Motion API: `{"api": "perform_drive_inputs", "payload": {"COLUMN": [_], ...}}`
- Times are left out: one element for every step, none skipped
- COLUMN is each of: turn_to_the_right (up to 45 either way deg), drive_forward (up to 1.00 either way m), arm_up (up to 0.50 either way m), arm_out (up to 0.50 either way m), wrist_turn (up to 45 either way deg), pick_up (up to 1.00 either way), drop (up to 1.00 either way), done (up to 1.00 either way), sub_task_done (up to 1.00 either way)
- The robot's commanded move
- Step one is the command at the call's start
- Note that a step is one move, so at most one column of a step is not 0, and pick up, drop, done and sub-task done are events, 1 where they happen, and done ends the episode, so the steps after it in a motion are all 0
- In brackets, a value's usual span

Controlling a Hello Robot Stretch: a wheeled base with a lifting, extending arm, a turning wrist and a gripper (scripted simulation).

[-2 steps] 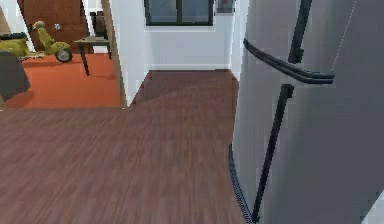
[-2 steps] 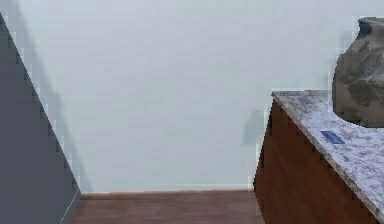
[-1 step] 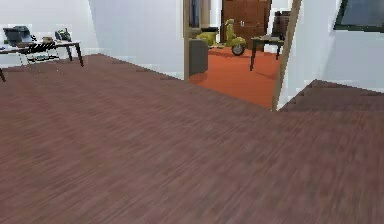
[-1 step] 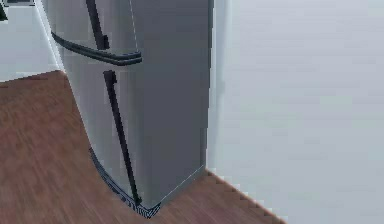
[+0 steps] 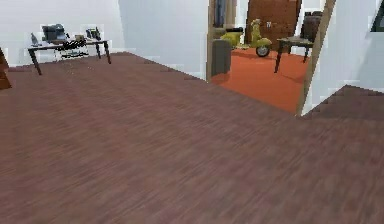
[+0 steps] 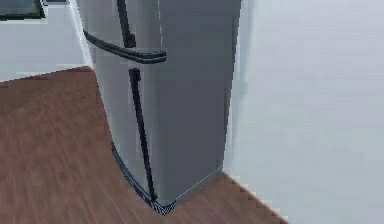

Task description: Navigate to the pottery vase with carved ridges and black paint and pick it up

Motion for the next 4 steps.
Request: {"api": "perform_drive_inputs", "payload": {"turn_to_the_right": [0.0, -45.0, -45.0, -15.0], "drive_forward": [0.35, 0.00, 0.00, 0.00], "arm_up": [0.00, 0.00, 0.00, 0.00], "arm_out": [0.00, 0.00, 0.00, 0.00], "wrist_turn": [0.0, 0.0, 0.0, 0.0], "pick_up": [0.00, 0.00, 0.00, 0.00], "drop": [0.00, 0.00, 0.00, 0.00], "done": [0.00, 0.00, 0.00, 0.00], "sub_task_done": [0.00, 0.00, 0.00, 0.00]}}
